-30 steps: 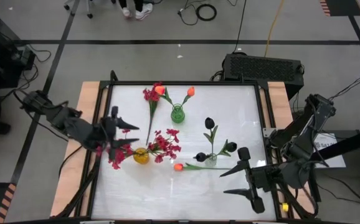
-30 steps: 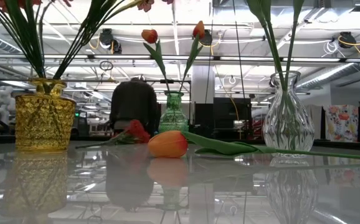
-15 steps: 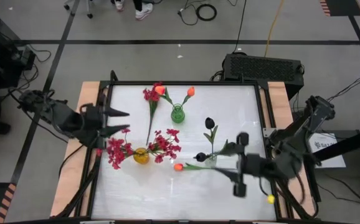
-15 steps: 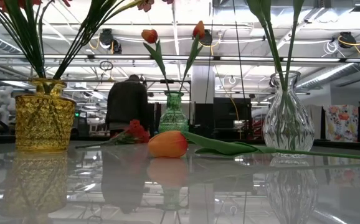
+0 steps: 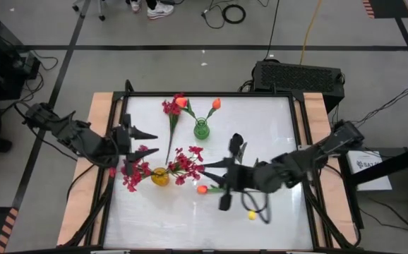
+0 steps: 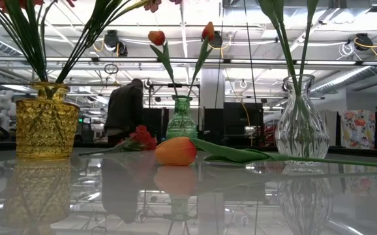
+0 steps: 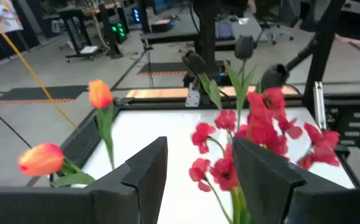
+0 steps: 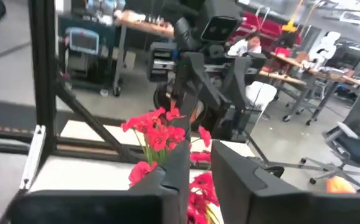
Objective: Sort flowers into vase by color
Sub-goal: Adjust the red flowers in the yellow vase
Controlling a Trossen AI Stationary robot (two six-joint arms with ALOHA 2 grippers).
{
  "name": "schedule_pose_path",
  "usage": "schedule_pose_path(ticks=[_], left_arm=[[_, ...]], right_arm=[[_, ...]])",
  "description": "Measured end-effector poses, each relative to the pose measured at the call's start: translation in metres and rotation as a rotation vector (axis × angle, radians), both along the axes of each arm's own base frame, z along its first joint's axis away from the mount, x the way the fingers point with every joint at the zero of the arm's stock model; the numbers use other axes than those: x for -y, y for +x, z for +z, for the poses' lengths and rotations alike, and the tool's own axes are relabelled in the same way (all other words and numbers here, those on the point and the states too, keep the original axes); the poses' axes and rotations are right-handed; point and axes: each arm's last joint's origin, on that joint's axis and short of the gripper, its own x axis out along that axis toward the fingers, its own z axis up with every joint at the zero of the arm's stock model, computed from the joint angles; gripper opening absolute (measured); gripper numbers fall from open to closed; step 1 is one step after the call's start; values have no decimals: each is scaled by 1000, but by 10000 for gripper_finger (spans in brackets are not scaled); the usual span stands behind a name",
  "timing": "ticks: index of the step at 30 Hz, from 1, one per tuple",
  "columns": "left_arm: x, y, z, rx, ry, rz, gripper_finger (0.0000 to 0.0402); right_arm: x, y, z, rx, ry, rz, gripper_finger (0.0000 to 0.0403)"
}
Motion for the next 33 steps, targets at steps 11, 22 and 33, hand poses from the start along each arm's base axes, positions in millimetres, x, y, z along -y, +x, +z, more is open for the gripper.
schedule_pose_path(ticks=[11,22,33], left_arm=[[21,15,-11,-63,-11,-96,187],[26,13,-12,-68,-6,-123,187],[27,14,-14,-79,-1,-130,187]], right_arm=[[15,65,-25,-192,-22,-104,3],[17,95,-60,-235,-34,-108,1],[16,99,-49,-149,-64,-66,0]])
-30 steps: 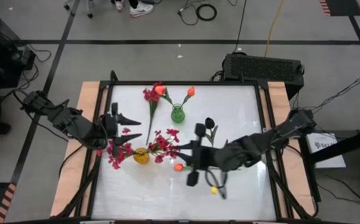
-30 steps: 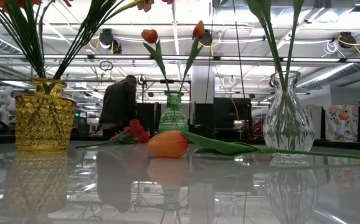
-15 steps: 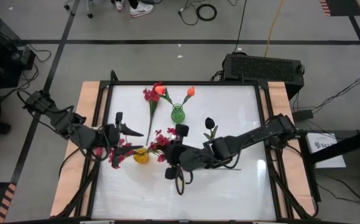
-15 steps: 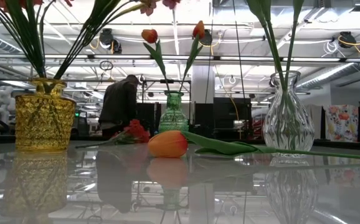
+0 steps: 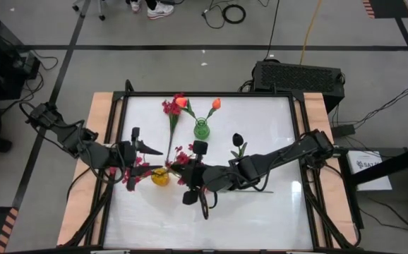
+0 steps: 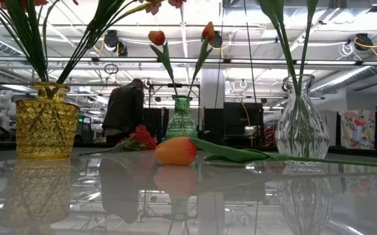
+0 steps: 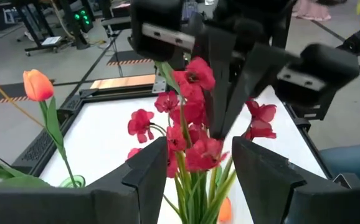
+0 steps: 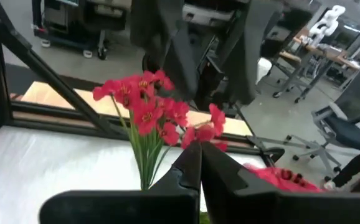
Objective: Sort flowers into vase by color
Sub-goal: Adjust the red flowers in the yellow vase
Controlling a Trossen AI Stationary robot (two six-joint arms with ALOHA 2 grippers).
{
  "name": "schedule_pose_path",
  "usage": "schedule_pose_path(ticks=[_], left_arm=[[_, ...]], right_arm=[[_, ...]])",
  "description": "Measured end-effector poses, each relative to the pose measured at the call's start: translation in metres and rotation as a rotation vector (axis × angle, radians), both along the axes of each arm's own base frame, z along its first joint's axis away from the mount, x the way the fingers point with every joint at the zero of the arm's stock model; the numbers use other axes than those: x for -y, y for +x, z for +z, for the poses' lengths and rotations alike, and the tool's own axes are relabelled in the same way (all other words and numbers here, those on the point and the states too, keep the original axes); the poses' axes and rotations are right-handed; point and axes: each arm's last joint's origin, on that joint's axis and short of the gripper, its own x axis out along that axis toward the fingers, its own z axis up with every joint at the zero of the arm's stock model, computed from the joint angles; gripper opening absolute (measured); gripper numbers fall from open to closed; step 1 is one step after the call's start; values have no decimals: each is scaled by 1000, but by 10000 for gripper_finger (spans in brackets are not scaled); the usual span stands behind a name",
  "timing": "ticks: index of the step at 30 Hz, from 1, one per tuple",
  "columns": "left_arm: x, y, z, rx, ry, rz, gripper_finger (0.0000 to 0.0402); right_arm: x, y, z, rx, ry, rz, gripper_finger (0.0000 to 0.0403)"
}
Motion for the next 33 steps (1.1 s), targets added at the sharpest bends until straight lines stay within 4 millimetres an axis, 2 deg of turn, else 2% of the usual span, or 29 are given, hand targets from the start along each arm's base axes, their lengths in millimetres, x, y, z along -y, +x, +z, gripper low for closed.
schedule_pose_path(ticks=[5,9,15,22,28,33], left_arm=[[6,10,-5,-8,41,4,187],[11,19,-12,-36,65,30,187],[13,24,-20,-74,69,88,187],[15,15,-22,-120,-72,66,187],[27,21,-32,-161,-63,58,187],[39,35,-48,-215,22,60,187]], right_arm=[[-5,-11,8,-24,-11,43,0],[-12,-30,18,-70,-20,73,0],[-21,-76,51,-76,26,120,0],[-32,-125,71,-128,75,182,0],[-43,-140,71,-166,87,217,0],[-48,-142,68,-182,81,229,0]])
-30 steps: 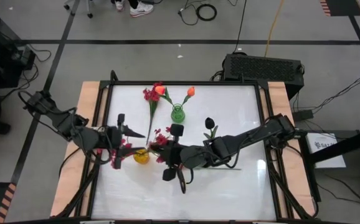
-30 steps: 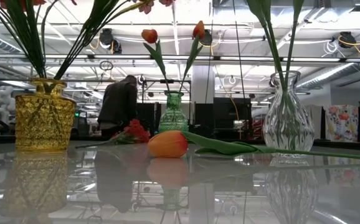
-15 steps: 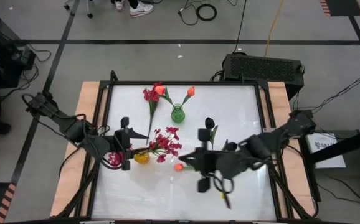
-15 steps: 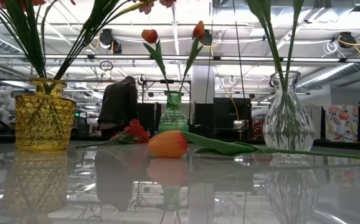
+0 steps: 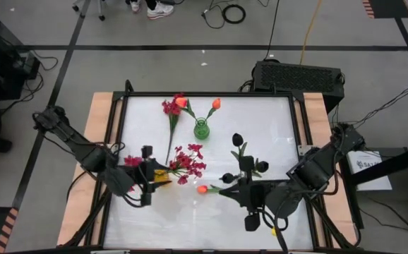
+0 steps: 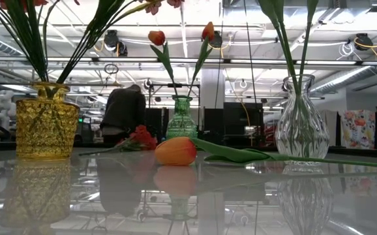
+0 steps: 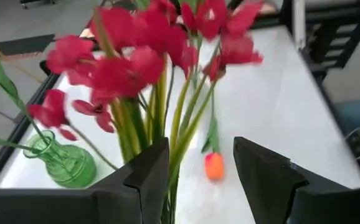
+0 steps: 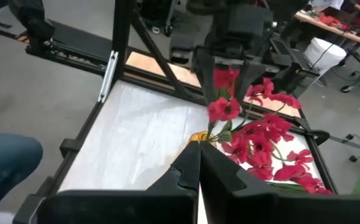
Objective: Sort flowers into vase by color
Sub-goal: Adjust the red flowers in the yellow vase
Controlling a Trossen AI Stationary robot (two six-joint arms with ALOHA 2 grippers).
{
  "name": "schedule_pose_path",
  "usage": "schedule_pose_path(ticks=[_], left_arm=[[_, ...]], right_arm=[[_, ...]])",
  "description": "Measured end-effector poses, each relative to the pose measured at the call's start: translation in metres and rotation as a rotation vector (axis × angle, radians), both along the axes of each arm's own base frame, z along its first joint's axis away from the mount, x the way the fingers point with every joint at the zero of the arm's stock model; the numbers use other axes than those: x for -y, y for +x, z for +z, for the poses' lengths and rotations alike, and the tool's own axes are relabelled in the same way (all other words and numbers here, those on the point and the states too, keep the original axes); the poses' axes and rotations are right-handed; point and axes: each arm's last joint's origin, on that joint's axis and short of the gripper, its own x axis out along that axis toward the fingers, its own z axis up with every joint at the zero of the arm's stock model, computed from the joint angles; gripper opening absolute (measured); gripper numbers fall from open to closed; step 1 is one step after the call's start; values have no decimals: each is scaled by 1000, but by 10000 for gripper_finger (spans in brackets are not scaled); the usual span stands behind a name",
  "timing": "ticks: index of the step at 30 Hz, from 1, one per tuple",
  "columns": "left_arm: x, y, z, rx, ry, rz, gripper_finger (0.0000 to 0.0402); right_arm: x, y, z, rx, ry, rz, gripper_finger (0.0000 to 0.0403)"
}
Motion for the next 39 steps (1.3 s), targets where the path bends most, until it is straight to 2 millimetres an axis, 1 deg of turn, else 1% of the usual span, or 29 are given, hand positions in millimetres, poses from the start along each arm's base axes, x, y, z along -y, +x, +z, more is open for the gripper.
schedule_pose_path(ticks=[6,9,12,17,18,25,29,33,39], left_arm=[[7,13,-15,-22,83,68,184],[9,15,-18,-26,101,80,163],[8,15,-18,-18,104,91,120],[7,10,-13,-6,95,80,19],[7,9,-12,-4,95,74,11],[9,-8,1,53,71,56,10],[12,-15,4,85,95,77,5],[13,-17,3,87,81,98,4],[8,-23,-6,10,73,152,8]], right_arm=[[0,0,-1,-2,-2,-1,0],[0,0,-1,-2,-2,0,0],[0,0,-1,-1,-2,-1,0],[0,0,-1,-2,-2,0,0],[0,0,-1,-2,-2,0,0],[-1,0,-2,-10,-8,0,0],[-1,1,-3,-14,-11,0,0],[-1,1,-3,-14,-11,1,0],[-1,1,-3,-17,-13,0,0]])
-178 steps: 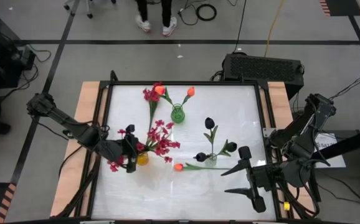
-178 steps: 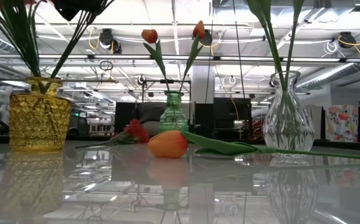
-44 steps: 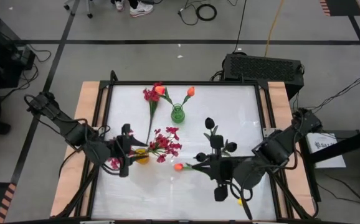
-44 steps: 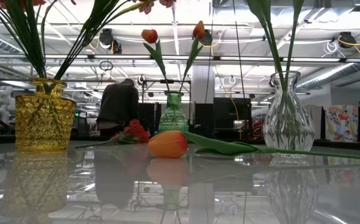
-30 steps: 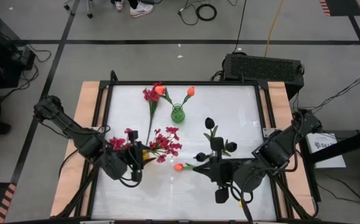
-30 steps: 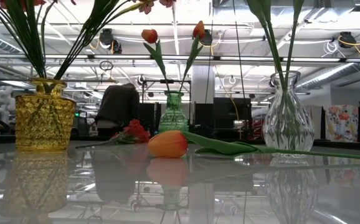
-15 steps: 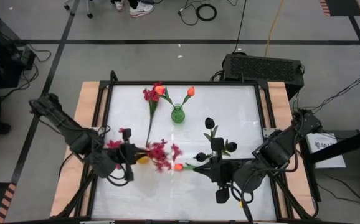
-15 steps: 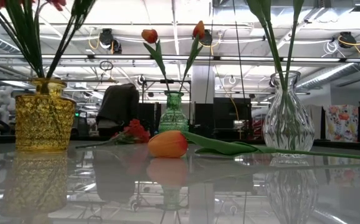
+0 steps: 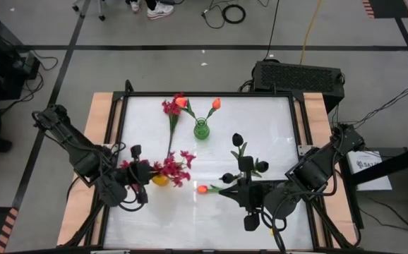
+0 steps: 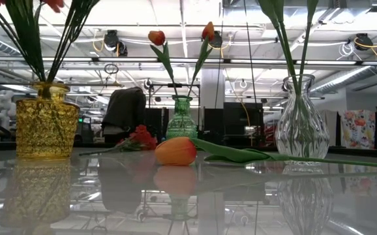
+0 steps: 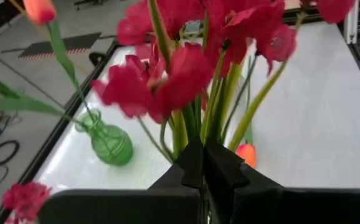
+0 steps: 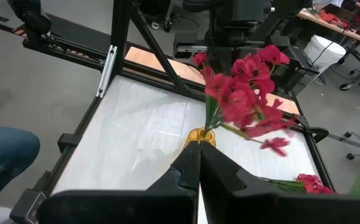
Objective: Sort flowers into vase by color
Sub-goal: Adjust the red flowers in the yellow vase, then put the red flowers into the yellow vase
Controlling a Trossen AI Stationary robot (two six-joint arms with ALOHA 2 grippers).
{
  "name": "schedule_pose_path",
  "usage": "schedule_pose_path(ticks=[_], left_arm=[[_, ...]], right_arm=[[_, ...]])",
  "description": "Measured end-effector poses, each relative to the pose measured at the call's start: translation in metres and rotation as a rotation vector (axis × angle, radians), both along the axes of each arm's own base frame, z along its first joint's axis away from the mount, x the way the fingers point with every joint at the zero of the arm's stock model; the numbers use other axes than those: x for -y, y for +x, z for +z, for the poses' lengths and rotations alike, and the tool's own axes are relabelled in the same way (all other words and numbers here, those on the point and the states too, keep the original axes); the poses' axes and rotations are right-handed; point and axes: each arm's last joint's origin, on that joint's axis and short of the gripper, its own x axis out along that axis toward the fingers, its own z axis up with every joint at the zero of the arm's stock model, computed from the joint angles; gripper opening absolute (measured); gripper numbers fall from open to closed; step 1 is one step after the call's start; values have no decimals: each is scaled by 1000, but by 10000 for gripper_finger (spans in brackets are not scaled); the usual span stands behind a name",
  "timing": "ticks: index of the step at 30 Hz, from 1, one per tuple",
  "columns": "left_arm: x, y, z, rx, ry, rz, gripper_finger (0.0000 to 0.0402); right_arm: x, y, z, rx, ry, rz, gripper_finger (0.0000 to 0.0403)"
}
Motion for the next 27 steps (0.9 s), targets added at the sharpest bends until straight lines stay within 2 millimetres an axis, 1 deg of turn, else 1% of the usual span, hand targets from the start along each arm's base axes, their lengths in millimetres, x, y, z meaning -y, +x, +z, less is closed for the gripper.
schedule_pose_path(ticks=[11,14,18,23,27], left_arm=[[0,-1,-3,-43,-11,-20,64],[0,-1,-3,-40,-13,-24,90],[0,-3,-2,-57,-32,-54,135],[-5,-9,7,-52,-76,-80,181],[-13,-20,24,-32,-155,-126,189]], right_arm=[[0,0,0,-3,-3,0,0],[0,-1,-1,-13,-9,0,0],[1,-1,-2,-23,-12,-3,0],[2,-2,-4,-44,-5,-15,0],[0,-2,-10,-60,-8,-20,0]])
